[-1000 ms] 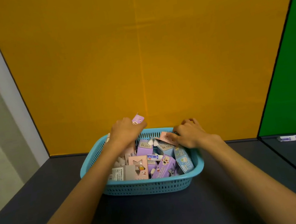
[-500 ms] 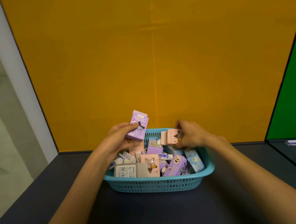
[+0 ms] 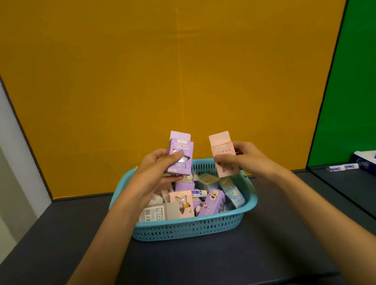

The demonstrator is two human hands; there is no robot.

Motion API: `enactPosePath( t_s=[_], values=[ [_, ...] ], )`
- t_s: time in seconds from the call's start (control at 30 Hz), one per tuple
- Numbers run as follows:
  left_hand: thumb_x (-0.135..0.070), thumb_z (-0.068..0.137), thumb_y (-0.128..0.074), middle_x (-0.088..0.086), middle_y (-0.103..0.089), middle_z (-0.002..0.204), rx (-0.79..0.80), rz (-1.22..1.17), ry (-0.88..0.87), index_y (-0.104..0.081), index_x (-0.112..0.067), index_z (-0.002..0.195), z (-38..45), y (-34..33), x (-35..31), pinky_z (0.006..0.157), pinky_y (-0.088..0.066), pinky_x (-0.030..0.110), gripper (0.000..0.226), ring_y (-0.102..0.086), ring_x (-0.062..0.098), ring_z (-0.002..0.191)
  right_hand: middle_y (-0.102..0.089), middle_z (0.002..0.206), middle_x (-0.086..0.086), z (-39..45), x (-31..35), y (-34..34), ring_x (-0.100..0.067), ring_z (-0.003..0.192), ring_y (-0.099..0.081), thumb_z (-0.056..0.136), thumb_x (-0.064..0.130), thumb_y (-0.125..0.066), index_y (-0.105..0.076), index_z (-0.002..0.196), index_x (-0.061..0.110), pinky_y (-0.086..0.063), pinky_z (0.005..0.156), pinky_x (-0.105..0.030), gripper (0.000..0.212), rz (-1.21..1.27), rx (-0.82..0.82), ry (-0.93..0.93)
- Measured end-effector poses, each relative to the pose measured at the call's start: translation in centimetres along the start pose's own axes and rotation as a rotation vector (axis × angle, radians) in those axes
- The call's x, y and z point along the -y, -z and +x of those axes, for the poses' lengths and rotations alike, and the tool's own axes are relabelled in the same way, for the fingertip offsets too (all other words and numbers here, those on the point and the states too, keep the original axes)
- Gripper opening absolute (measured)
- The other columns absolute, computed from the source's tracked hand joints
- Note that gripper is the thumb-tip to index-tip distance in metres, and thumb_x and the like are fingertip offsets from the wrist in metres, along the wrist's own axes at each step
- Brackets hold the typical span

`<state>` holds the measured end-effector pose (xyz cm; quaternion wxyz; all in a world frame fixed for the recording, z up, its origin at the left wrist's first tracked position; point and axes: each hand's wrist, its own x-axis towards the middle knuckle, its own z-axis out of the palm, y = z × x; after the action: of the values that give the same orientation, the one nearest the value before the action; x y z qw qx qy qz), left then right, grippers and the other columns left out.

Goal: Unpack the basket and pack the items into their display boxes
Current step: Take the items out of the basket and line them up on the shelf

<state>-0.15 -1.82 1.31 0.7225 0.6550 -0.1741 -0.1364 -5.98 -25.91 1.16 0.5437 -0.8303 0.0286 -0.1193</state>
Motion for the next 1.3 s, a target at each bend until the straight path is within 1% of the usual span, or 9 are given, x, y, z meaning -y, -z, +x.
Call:
enactPosePath(
  t_s=[0.2, 0.3, 0.53, 0.67, 0.87, 1.03, 1.1, 1.17, 1.3],
  values=[
    [-0.020, 0.090, -0.071, 0.012, -0.076, 0.100, 0.174, 0.007, -0.030, -0.061, -0.002, 0.117, 0.3, -5.9, 0.0, 0.066, -0.061, 0.032, 0.034, -0.074, 0.020, 0.086, -0.076, 0.098, 0.002, -5.3, -0.2, 3.9, -0.011, 0.081, -0.074, 0.079, 0.026, -0.080, -0.068, 0.111, 0.019, -0.057, 0.061, -0.026, 0.035, 0.049, -0.126, -0.048],
    [-0.019, 0.090, -0.071, 0.008, -0.076, 0.101, 0.272, 0.037, -0.025, -0.063, -0.006, 0.119, 0.5, -9.5, 0.5, 0.070, -0.062, 0.034, 0.033, -0.074, 0.020, 0.090, -0.076, 0.098, -0.001, -7.9, -0.8, 6.6, -0.014, 0.080, -0.075, 0.080, 0.022, -0.081, -0.067, 0.111, 0.014, -0.058, 0.060, -0.028, 0.035, 0.072, -0.210, -0.086],
    [-0.013, 0.090, -0.070, 0.007, -0.077, 0.100, 0.394, 0.070, 0.015, -0.063, -0.011, 0.119, 0.0, -19.1, 2.3, 0.069, -0.063, 0.038, 0.030, -0.075, 0.022, 0.090, -0.074, 0.109, -0.003, -14.5, -4.4, 14.8, -0.017, 0.093, -0.074, 0.087, 0.017, -0.074, -0.064, 0.117, 0.013, -0.061, 0.077, -0.035, 0.031, 0.118, -0.325, -0.158],
    [-0.017, 0.089, -0.070, 0.001, -0.077, 0.098, 0.441, 0.152, -0.006, -0.064, -0.018, 0.116, -0.7, -25.8, 3.2, 0.069, -0.062, 0.035, 0.027, -0.075, 0.017, 0.089, -0.075, 0.106, 0.000, -18.7, -6.4, 19.8, -0.012, 0.093, -0.073, 0.087, 0.015, -0.074, -0.063, 0.117, 0.014, -0.056, 0.071, -0.023, 0.032, 0.113, -0.349, -0.172],
    [-0.015, 0.088, -0.072, 0.000, -0.077, 0.101, 0.551, 0.270, -0.024, -0.067, -0.015, 0.112, -3.2, -38.0, 4.2, 0.091, -0.055, 0.037, 0.025, -0.073, 0.020, 0.096, -0.077, 0.103, -0.003, -25.9, -10.2, 29.5, -0.018, 0.095, -0.073, 0.086, 0.010, -0.074, -0.064, 0.117, 0.011, -0.058, 0.075, -0.026, 0.032, 0.113, -0.376, -0.181],
    [-0.008, 0.082, -0.076, 0.000, -0.077, 0.104, 0.631, 0.297, 0.011, -0.067, -0.015, 0.115, -4.7, -47.9, 5.3, 0.082, -0.056, 0.027, 0.035, -0.072, 0.019, 0.100, -0.077, 0.101, -0.008, -31.5, -13.7, 37.9, -0.025, 0.091, -0.074, 0.085, 0.006, -0.075, -0.063, 0.119, 0.010, -0.057, 0.073, -0.030, 0.036, 0.112, -0.402, -0.193],
    [-0.008, 0.080, -0.079, -0.001, -0.077, 0.104, 0.651, 0.315, 0.033, -0.067, -0.015, 0.116, -4.8, -51.2, 5.8, 0.089, -0.057, 0.031, 0.039, -0.071, 0.021, 0.104, -0.077, 0.100, -0.008, -33.2, -15.0, 40.9, -0.025, 0.089, -0.074, 0.084, 0.006, -0.075, -0.062, 0.118, 0.008, -0.059, 0.077, -0.034, 0.036, 0.113, -0.426, -0.201],
    [-0.008, 0.078, -0.081, 0.000, -0.077, 0.104, 0.661, 0.325, 0.043, -0.067, -0.014, 0.114, -4.7, -54.0, 6.4, 0.096, -0.055, 0.039, 0.040, -0.071, 0.024, 0.105, -0.077, 0.098, -0.008, -34.4, -16.2, 43.5, -0.022, 0.086, -0.074, 0.084, 0.004, -0.075, -0.062, 0.117, 0.007, -0.058, 0.071, -0.029, 0.035, 0.117, -0.446, -0.209],
    [-0.008, 0.077, -0.082, 0.003, -0.077, 0.103, 0.666, 0.304, 0.046, -0.066, -0.011, 0.116, -4.1, -59.0, 6.7, 0.095, -0.056, 0.041, 0.043, -0.073, 0.022, 0.100, -0.077, 0.099, -0.009, -35.3, -18.7, 47.8, -0.023, 0.086, -0.074, 0.084, 0.005, -0.075, -0.061, 0.118, 0.007, -0.056, 0.067, -0.025, 0.036, 0.126, -0.439, -0.212]
  ],
)
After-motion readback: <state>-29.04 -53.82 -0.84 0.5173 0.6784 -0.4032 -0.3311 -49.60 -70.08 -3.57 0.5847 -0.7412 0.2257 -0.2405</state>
